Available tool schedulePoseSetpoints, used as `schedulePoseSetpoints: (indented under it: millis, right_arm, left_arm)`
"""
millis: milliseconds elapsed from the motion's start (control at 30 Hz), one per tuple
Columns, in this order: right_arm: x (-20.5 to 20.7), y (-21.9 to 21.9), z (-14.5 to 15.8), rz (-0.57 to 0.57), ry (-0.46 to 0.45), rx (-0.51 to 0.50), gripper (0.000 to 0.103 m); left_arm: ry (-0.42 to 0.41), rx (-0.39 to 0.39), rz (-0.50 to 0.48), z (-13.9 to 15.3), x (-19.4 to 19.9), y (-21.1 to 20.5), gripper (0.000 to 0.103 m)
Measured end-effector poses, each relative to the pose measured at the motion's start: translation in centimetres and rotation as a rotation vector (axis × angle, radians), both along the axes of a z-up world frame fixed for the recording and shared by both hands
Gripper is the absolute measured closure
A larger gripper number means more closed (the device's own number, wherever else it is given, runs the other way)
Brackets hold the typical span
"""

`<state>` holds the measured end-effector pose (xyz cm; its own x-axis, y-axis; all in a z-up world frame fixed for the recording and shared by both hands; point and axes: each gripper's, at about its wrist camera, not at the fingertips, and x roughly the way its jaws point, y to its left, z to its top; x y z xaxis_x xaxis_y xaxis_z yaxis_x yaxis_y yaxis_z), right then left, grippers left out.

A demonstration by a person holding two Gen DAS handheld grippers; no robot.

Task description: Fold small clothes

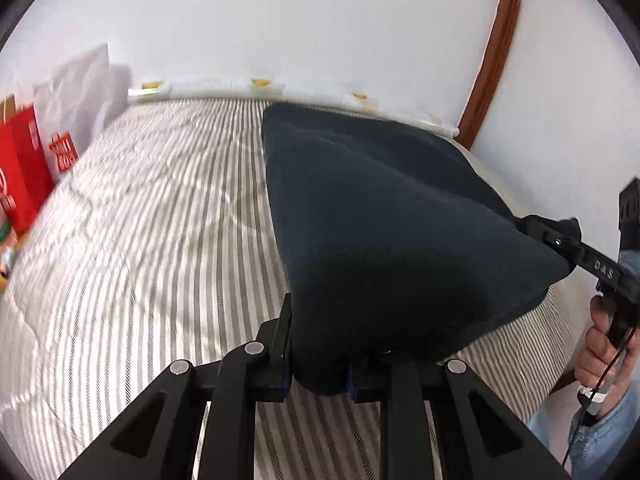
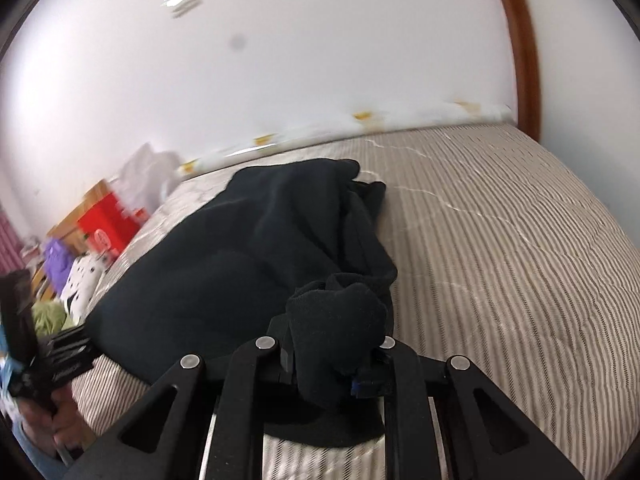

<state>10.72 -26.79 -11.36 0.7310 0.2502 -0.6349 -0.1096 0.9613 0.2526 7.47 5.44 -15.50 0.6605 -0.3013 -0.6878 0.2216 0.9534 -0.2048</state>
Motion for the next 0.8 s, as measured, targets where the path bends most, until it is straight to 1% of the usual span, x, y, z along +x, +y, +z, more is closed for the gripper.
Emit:
schedulePoseSetpoints:
  millis: [67,133,167,200,233,267,300,400,500,533,600,667,700,733,767,800]
  right_arm:
    - [-1.2,-0.4,-0.3,0.003,-0.007,-0.003,0.087]
    - [-1.9,-1.2,-1.2,-0.003,0.025,0.021,0.084]
    - [-2.4,-1.5,-1.8,-0.011,0.051,0.018,0.08]
    - [-2.1,-1.7,-2.1,-0.013,0.061,0.003,0.072]
    - [-2.4,-1.9,-2.1,-0.014,0.062,-0.018,0.068]
    - [-3.1,-2.2,-1.7,-0.028,0.048,-0.037,0.063]
    - [-3.9,-2.7,-1.0,-0.04,0.037,-0.053,0.061]
    - [-4.7,-3.5,1.0,-0.076,0.01,-0.109,0.061]
    - [-4.8,-2.9,2.8,-0.088,-0.036,-0.182,0.061]
    - [-4.5,-2.7,3.2,-0.082,-0.047,-0.187,0.061]
    - [-3.8,-1.8,3.6,-0.058,-0.056,-0.172,0.061]
    - [-2.9,-0.8,3.2,-0.037,-0.047,-0.16,0.062]
    - [-2.5,-0.2,2.8,-0.026,-0.041,-0.161,0.064]
    - [-2.0,0.5,1.8,-0.014,-0.022,-0.18,0.066]
    - [-1.7,0.9,1.0,-0.013,-0.002,-0.201,0.071]
    - [-1.4,1.2,-0.2,-0.022,0.032,-0.222,0.072]
  left_arm:
    - [-0.007,0.015,-0.01,-0.5,-0.3,-0.2,0.082]
    - [-0.021,0.052,-0.014,-0.6,-1.2,-0.8,0.079]
    - [-0.025,0.058,-0.014,-0.6,-1.5,-0.9,0.079]
    - [-0.023,0.052,-0.017,-0.5,-1.8,-0.7,0.076]
    - [-0.013,0.038,-0.024,-0.5,-2.3,-0.1,0.074]
    - [-0.003,0.025,-0.029,-0.4,-2.2,0.0,0.07]
    - [0.008,0.013,-0.032,-0.4,-2.4,0.2,0.067]
    - [0.0,-0.009,-0.03,0.2,-3.6,1.0,0.065]
    - [-0.043,-0.036,-0.037,2.1,-4.5,1.6,0.06]
    - [-0.06,-0.044,-0.044,3.2,-4.4,1.6,0.058]
    - [-0.088,-0.049,-0.038,4.4,-3.7,1.4,0.052]
    - [-0.097,-0.031,-0.024,5.1,-2.3,0.9,0.052]
    - [-0.091,-0.026,-0.019,5.2,-1.5,0.5,0.052]
    - [-0.08,-0.026,-0.018,5.0,-0.6,0.3,0.052]
    - [-0.061,-0.022,-0.018,4.6,0.3,0.0,0.052]
    - [-0.045,-0.012,-0.016,4.1,0.8,-0.3,0.052]
